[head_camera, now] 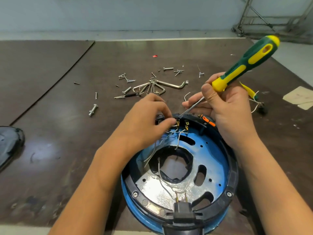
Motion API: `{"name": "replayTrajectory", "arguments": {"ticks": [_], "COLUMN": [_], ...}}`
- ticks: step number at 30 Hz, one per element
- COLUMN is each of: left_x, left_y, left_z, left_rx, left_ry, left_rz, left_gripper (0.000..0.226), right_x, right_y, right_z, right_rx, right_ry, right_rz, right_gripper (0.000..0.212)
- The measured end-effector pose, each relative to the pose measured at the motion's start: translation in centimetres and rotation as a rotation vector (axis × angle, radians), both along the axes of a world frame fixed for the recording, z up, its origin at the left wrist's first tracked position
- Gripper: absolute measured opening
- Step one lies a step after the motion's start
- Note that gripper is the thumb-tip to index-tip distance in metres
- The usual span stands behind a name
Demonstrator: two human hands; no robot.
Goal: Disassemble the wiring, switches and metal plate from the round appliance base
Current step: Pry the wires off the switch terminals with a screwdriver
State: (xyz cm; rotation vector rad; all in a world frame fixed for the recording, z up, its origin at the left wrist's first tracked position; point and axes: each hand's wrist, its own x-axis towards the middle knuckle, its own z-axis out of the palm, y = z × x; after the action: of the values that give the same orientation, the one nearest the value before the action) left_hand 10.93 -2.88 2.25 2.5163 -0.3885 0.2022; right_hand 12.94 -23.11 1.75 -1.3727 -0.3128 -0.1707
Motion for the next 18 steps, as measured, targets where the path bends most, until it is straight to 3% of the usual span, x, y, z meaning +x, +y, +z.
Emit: {"name": "replayTrajectory", "arguments": {"ticks": [3,8,14,18], "left_x": [-0.3,0.0,0.3,0.2], "left_y": [-1.2,-1.4,-1.3,-1.3], "left_z": [-0.1,-0.7,-0.9,-0.8], "left_rx": [0.081,0.055,0.026,0.017], "left_ry": [-0.007,-0.006,0.020,0.020], "left_rz": [-0.027,-0.042,-0.044,-0.045], "left_gripper": [0.009,0.008,0.008,0.008], "right_x": [-0.1,-0.5,-0.6,-0.4], "right_y": [0.0,0.2,1.0,1.6], "right_z": [0.0,0.1,0.3,0.5], "right_rx": [-0.016,-0.050,-0.233,-0.215], "right_ry": [-0.011,-0.066,-0.224,-0.167], "right_rz": [0.000,0.008,0.001,-0.079], "right_gripper": [0.010,0.013,0.019,0.018]}}
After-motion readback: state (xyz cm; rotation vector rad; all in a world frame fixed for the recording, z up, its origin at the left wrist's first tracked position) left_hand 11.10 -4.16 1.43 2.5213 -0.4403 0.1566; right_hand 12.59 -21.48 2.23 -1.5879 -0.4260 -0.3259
